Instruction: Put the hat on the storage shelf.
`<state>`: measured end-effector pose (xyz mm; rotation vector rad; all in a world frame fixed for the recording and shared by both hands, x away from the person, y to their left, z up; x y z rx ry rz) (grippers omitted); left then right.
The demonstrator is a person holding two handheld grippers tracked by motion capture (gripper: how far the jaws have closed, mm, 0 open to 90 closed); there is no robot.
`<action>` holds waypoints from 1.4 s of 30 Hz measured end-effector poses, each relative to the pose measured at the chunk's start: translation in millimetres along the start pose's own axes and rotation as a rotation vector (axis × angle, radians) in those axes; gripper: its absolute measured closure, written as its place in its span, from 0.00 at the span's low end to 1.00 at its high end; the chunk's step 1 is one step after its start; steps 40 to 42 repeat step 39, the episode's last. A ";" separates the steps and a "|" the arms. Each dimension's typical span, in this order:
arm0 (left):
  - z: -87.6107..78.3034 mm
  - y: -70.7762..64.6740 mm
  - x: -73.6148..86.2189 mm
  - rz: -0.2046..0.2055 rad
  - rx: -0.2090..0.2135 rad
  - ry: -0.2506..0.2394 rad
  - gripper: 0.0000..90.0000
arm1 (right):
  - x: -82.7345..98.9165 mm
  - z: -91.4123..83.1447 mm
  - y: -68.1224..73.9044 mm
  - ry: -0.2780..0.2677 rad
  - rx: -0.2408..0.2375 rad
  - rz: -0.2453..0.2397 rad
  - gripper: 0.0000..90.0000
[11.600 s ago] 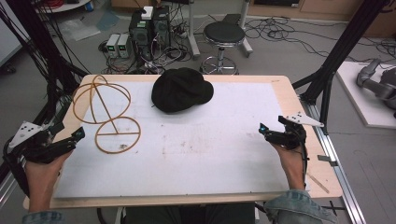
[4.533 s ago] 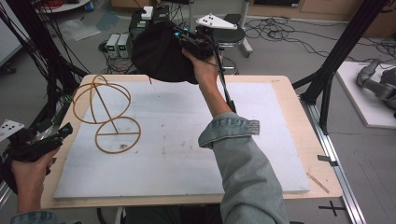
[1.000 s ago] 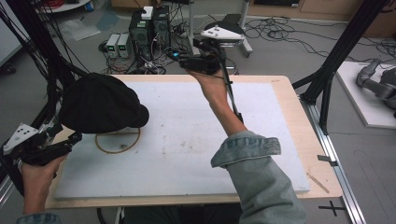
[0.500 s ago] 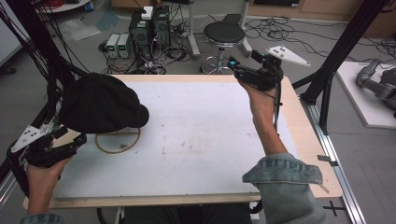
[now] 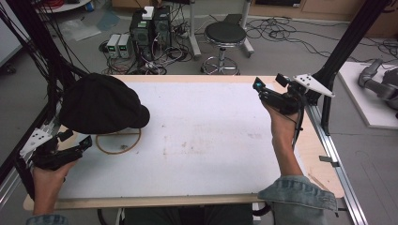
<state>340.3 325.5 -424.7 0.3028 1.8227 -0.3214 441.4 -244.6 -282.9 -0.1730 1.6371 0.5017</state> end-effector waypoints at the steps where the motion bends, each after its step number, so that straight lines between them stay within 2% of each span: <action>1: -0.2 0.0 0.5 0.004 0.000 0.001 0.21 | 3.6 -2.5 -1.5 0.000 0.007 -0.003 0.14; 3: 0.2 -0.3 1.5 0.006 -0.002 0.000 0.21 | 10.5 -6.4 -3.7 -0.002 0.017 -0.011 0.14; 4: 1.0 -1.3 2.4 0.005 0.001 0.000 0.21 | 20.3 -11.1 -6.9 -0.005 0.031 -0.015 0.14; 6: 2.8 -2.3 4.5 0.008 0.002 0.006 0.21 | 23.8 -12.4 -8.1 -0.004 0.034 -0.015 0.14; 9: 5.7 -4.2 8.4 0.012 0.003 0.014 0.21 | 43.0 -18.0 -18.8 0.016 0.063 -0.004 0.14; 11: 9.3 -5.2 12.8 0.008 0.001 0.024 0.21 | 48.4 -19.8 -22.6 0.020 0.070 0.011 0.14; 12: 9.6 -5.1 13.9 0.012 0.001 0.029 0.21 | 54.3 -20.3 -27.4 0.061 0.088 0.028 0.13; 13: 11.0 -5.5 16.0 0.011 0.001 0.031 0.21 | 55.8 -19.8 -29.9 0.069 0.096 0.024 0.13; 14: 11.8 -5.7 17.2 0.009 -0.001 0.034 0.21 | 62.4 -18.9 -36.1 0.115 0.129 0.020 0.13; 15: 12.9 -5.9 19.2 0.012 -0.001 0.041 0.21 | 62.4 -18.9 -36.1 0.115 0.129 0.020 0.13; 17: 14.9 -7.7 21.6 0.018 0.003 0.048 0.21 | 72.3 -23.3 -41.7 0.071 0.140 0.024 0.13; 19: 16.5 -9.7 23.3 0.024 0.007 0.055 0.21 | 76.0 -23.8 -43.0 0.081 0.142 0.028 0.13; 27: 22.2 -15.4 27.9 0.035 0.016 0.061 0.21 | 121.8 -35.8 -54.9 0.108 0.143 0.044 0.13; 32: 23.6 -14.8 27.9 0.023 0.010 0.051 0.21 | 133.4 -36.1 -55.2 0.133 0.138 0.032 0.13; 34: 24.6 -14.7 28.8 0.030 0.011 0.057 0.21 | 136.4 -36.4 -54.5 0.139 0.135 0.023 0.13; 38: 25.9 -14.5 30.9 0.026 0.013 0.061 0.21 | 139.3 -37.5 -53.3 0.140 0.125 -0.003 0.13; 42: 26.2 -14.8 31.6 0.028 0.018 0.064 0.21 | 142.2 -37.1 -54.0 0.148 0.121 -0.002 0.13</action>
Point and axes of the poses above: each handheld gripper's, and its own axes: z roughly forward along the jaws, x roughly out of its underside, y roughly to its left, the point moved 8 cm from there along z, roughly forward along the jaws, and after that the axes turned 3 degrees about z, right-handed, at the moved point
